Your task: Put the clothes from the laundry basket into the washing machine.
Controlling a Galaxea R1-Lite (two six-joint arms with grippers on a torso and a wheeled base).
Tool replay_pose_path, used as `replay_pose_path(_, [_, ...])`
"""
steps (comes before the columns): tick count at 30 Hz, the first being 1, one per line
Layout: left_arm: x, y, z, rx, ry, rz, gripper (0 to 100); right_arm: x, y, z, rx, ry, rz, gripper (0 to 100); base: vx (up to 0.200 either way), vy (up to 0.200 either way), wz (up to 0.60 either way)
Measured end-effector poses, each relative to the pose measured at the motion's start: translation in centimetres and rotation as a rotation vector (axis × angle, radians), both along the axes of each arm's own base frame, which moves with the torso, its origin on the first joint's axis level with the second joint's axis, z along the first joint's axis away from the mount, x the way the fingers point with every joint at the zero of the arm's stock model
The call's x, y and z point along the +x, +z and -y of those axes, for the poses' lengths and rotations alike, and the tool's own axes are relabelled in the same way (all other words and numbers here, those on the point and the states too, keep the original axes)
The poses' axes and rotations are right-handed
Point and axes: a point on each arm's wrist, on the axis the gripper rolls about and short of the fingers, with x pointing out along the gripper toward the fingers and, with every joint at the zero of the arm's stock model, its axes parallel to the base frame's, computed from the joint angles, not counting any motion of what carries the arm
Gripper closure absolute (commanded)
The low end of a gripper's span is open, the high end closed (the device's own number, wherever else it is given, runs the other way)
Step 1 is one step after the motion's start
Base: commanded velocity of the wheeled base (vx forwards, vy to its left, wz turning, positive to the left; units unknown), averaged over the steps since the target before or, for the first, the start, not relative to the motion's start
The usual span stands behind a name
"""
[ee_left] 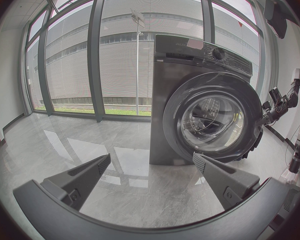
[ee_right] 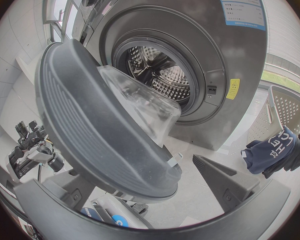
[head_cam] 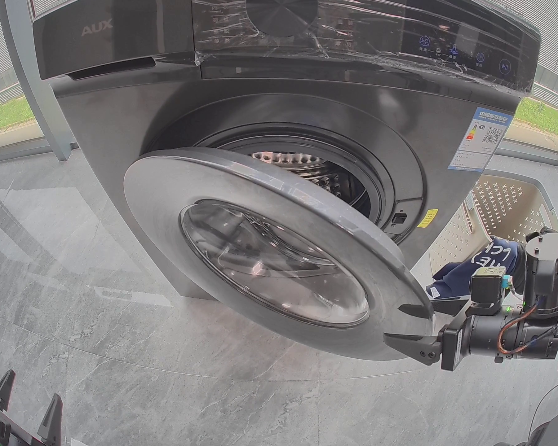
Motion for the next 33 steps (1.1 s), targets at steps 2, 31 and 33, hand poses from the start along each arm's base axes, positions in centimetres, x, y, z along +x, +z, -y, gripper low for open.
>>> replay_pose_path(2, [0.0,0.0,0.0,0.0,0.0,0.0,0,0.1,-0.1,-0.1,-0.002,0.002,-0.003,0,-0.2,0.0,0.0])
replay_pose_path(31, [0.0,0.0,0.0,0.0,0.0,0.0,0,0.3,-4.2,4.4,-0.113,-0.244,-0.14,0,-0.007,0.0,0.0])
replay_pose_path(33, [0.0,0.0,0.0,0.0,0.0,0.0,0,1.8,-3.6,4.6,-0.103,-0.28,-0.126,0,0.0,0.0,0.0])
